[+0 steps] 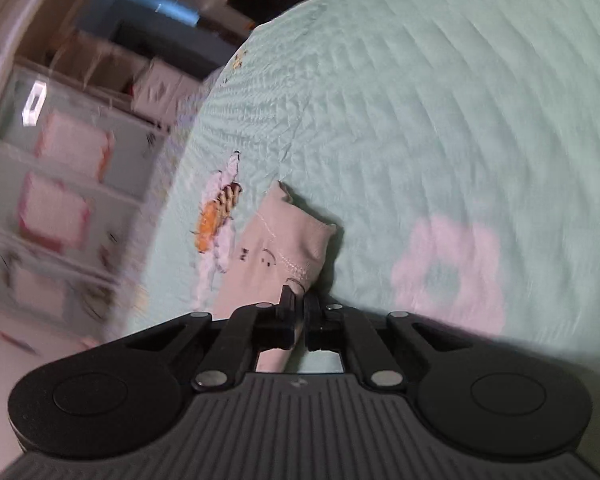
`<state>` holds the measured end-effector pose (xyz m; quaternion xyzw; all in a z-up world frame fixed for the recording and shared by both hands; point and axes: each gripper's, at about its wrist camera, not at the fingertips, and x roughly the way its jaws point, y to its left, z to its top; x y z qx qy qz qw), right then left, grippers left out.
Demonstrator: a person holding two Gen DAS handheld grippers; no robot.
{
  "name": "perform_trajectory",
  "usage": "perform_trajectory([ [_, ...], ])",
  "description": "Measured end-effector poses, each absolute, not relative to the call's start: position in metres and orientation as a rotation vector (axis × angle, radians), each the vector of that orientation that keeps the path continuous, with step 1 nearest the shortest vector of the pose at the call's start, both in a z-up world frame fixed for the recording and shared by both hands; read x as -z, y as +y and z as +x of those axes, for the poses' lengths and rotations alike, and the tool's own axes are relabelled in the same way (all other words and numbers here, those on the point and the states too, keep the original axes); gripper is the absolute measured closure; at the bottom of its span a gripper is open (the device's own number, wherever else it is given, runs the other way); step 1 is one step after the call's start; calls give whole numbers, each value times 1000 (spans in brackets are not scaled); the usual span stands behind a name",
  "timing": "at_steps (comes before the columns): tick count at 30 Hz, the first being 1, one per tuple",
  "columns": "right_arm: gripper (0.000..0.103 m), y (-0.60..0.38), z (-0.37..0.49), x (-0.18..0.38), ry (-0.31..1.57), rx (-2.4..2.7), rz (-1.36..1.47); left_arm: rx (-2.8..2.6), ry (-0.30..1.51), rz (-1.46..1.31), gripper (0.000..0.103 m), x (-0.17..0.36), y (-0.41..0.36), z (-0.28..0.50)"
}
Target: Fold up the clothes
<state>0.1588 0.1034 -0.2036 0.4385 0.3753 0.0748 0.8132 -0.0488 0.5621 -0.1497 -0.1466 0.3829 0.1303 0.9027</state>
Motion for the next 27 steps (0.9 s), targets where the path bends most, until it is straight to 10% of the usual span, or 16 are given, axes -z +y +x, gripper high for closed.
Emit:
perform_trajectory([
  [12, 76, 107, 117, 175, 766, -85, 921, -263, 759, -376, 66, 138, 576, -60],
  [20, 64, 263, 57, 186, 1127, -574, 825, -248, 798, -341, 63, 145, 577, -72],
  [27, 55, 336, 67, 184, 1072, -508, 863, -227, 795, -415, 63, 150, 590, -73],
])
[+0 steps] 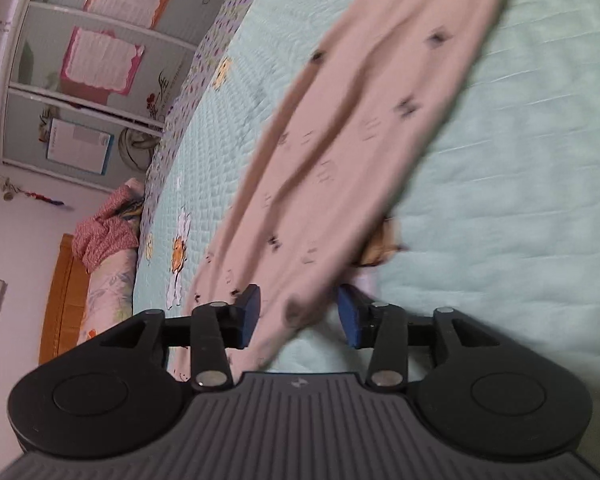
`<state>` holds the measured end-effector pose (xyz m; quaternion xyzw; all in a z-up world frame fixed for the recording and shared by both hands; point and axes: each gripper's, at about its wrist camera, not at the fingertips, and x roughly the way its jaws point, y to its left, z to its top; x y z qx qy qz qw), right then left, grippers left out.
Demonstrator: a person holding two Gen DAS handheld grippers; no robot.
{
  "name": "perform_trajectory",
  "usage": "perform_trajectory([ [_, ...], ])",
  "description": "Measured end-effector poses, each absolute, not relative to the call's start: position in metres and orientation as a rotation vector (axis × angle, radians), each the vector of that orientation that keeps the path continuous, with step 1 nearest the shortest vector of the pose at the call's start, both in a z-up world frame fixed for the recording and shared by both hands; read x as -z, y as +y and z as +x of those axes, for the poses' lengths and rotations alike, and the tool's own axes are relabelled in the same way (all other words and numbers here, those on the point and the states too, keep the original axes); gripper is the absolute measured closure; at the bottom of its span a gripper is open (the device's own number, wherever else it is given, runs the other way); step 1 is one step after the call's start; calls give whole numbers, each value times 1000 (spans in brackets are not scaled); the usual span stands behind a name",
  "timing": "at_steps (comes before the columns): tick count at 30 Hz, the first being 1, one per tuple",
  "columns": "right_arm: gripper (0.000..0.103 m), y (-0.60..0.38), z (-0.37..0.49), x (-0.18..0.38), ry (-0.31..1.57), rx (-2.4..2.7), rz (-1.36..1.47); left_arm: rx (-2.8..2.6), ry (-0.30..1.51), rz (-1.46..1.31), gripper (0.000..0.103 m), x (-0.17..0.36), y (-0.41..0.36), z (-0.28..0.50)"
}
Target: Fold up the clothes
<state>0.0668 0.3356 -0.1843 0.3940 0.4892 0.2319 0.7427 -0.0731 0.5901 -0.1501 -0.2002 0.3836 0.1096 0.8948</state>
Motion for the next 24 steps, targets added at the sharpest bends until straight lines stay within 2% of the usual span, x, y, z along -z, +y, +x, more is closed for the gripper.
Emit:
perform_trajectory([
  [4, 58, 344, 75, 185, 1071, -493, 885, -222, 810, -426, 63, 150, 594, -70],
  [5, 73, 341, 76, 186, 1074, -486, 890, -220, 811, -422, 63, 150, 593, -70],
  [6, 98, 338, 73, 189, 1089, -484, 881, -219, 811, -415, 63, 150, 592, -70],
  [17, 100, 300, 70, 198, 1137, -508, 955, -199, 824, -383, 62, 148, 594, -69],
  [19, 94, 285, 68, 200, 1124, -496, 1027, -197, 811, -402, 62, 149, 596, -72],
  [21, 81, 272, 61, 198, 1120, -489, 1063, -203, 790, -443, 62, 149, 600, -76],
  [24, 74, 273, 37, 180, 1109, -521, 952, -238, 740, -523, 62, 140, 605, -95],
])
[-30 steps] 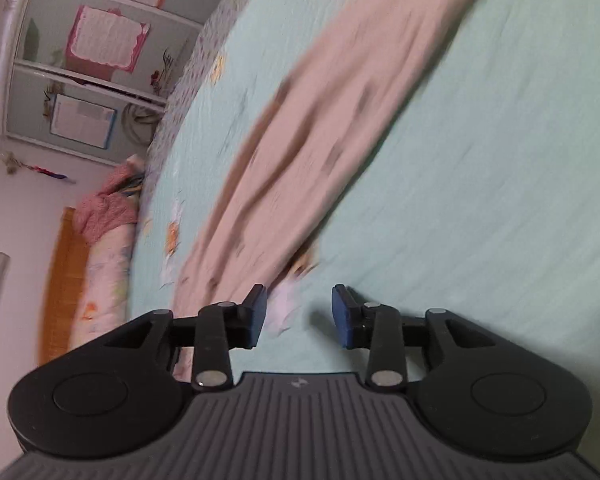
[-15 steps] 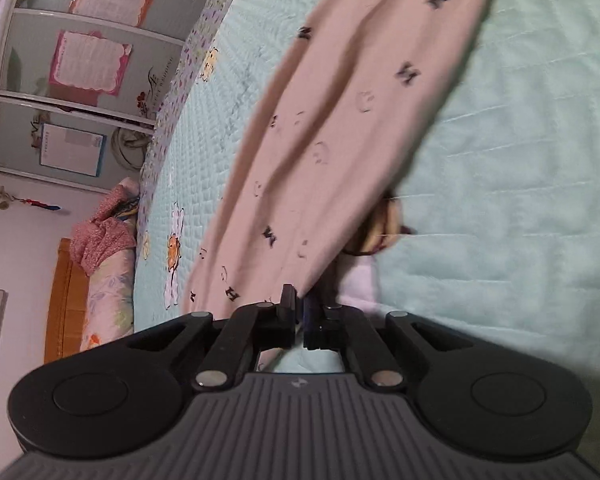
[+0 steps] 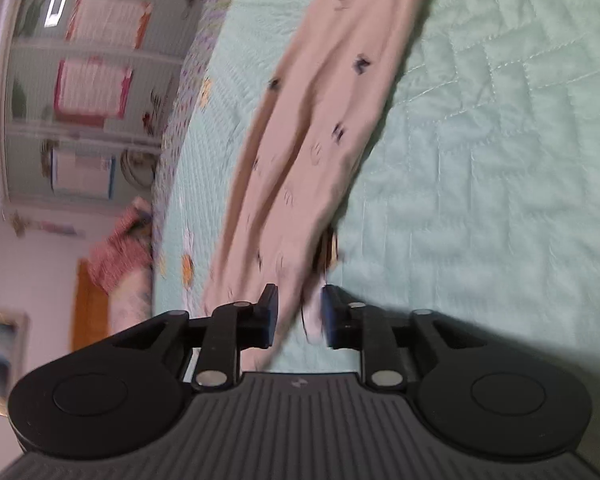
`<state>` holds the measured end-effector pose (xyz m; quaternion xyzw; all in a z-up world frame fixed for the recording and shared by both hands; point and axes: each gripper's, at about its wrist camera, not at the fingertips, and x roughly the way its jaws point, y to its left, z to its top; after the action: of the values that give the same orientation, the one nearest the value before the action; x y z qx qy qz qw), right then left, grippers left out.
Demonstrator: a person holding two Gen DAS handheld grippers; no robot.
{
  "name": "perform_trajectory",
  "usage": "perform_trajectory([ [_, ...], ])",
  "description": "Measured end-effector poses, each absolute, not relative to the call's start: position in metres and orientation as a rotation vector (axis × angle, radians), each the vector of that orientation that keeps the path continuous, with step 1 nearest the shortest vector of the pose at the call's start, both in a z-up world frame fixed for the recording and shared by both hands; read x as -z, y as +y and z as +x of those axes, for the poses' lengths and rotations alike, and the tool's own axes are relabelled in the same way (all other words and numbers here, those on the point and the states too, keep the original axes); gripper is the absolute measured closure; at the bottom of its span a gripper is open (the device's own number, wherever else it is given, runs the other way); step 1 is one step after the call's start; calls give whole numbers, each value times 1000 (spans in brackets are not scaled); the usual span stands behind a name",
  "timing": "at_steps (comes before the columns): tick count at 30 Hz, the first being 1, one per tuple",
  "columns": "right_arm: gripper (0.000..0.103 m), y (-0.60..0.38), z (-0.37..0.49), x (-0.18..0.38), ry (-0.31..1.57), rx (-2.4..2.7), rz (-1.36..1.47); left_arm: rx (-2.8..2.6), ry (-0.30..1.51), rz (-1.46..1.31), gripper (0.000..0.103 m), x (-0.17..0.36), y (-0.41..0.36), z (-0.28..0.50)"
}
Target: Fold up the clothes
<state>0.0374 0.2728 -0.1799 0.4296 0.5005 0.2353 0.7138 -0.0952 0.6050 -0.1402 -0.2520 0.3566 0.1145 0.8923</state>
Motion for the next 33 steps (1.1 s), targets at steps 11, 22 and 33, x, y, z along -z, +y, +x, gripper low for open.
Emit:
perform_trajectory([
  [11, 73, 410, -13, 164, 1265, -978, 743, -173, 803, -496, 58, 138, 565, -169],
  [22, 90, 413, 45, 158, 1117, -778, 685, -211, 762, -564, 44, 147, 567, -143],
  [33, 63, 366, 0, 180, 1221, -862, 756, -335, 488, -792, 44, 114, 605, -246],
])
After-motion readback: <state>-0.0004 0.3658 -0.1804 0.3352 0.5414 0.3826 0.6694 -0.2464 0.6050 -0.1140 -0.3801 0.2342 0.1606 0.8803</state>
